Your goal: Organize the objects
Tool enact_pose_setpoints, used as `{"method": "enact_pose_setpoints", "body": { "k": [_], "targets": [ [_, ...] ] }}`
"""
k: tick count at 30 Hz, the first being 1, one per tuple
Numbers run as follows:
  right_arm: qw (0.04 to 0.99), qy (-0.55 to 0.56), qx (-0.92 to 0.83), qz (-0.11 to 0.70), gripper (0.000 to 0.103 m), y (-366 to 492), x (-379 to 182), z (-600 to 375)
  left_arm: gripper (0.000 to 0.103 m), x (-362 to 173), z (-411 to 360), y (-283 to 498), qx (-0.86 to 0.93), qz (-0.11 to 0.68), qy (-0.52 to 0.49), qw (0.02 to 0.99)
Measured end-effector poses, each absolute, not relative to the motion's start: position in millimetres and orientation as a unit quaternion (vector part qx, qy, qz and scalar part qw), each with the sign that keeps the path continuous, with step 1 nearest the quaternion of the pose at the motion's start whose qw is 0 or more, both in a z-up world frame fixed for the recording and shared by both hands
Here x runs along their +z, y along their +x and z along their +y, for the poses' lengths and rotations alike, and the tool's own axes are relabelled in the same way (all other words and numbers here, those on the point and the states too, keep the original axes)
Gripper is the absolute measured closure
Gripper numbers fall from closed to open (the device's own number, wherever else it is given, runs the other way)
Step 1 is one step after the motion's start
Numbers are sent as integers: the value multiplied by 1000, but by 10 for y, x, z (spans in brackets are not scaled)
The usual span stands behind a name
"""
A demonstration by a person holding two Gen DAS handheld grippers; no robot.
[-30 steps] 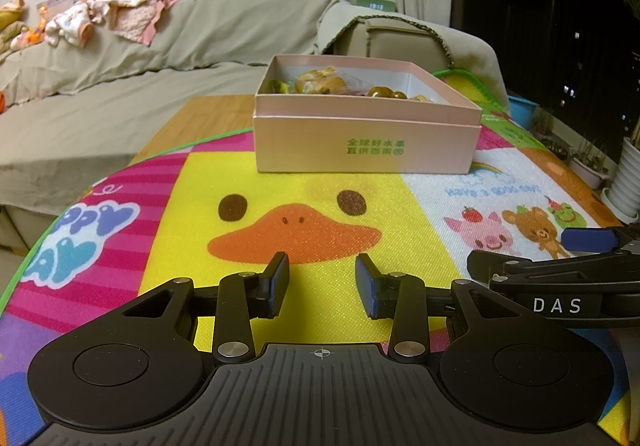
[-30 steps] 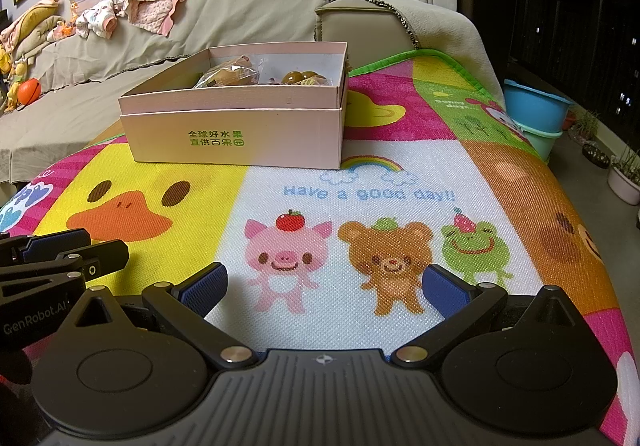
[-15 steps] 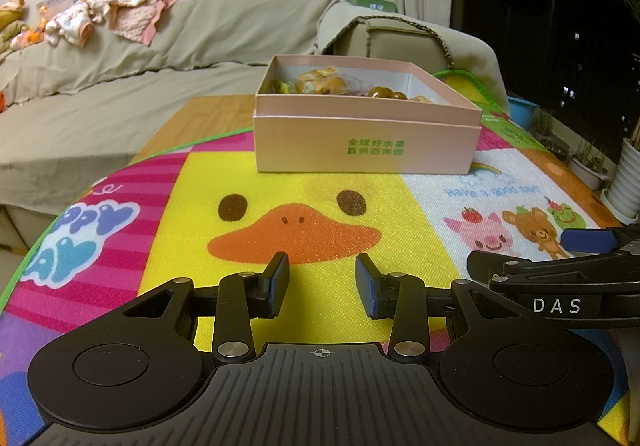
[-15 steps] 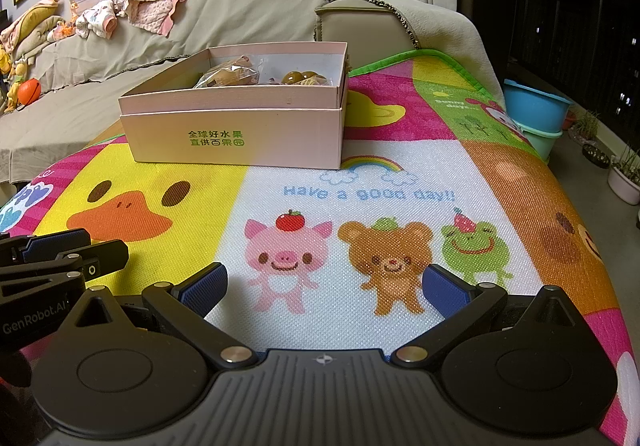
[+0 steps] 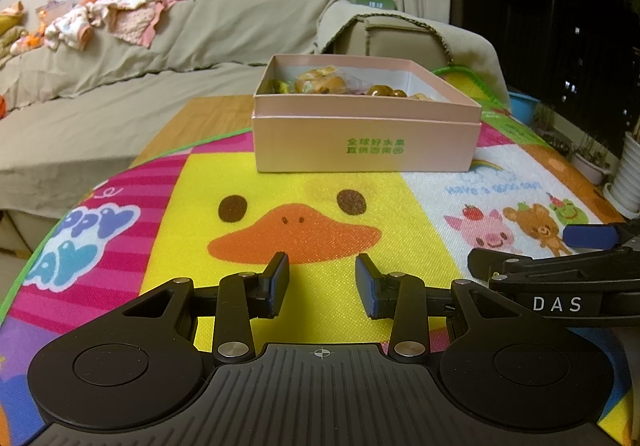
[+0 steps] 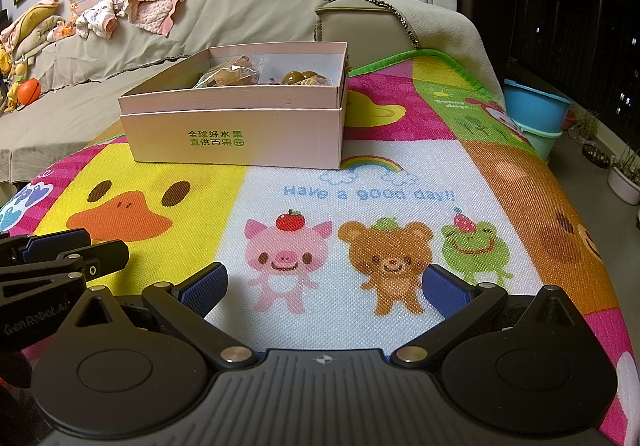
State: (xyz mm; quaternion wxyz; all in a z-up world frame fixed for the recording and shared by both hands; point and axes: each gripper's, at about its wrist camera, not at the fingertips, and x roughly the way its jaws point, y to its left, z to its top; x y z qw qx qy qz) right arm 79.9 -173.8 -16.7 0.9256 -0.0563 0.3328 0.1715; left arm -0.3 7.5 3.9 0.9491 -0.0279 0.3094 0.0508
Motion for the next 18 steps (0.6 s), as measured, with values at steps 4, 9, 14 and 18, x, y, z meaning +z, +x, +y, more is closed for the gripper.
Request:
{"method": "enact_pose_setpoints", "body": {
  "k": [4,9,14,18],
  "targets": [
    [926,-56,172,333,0,797,-168,-1734,63,44,45,-1,54,310,-20,949],
    [926,-56,171,333,0,797,-167,-1739,63,43,38,-2,55,311,-16,949],
    [926,-56,171,333,0,794,-167,-1737,63,43,60,2,53,311,-21,949],
    [926,-56,171,333,0,793,-168,-1735,62,46,83,1,49,310,-32,949]
  ]
}}
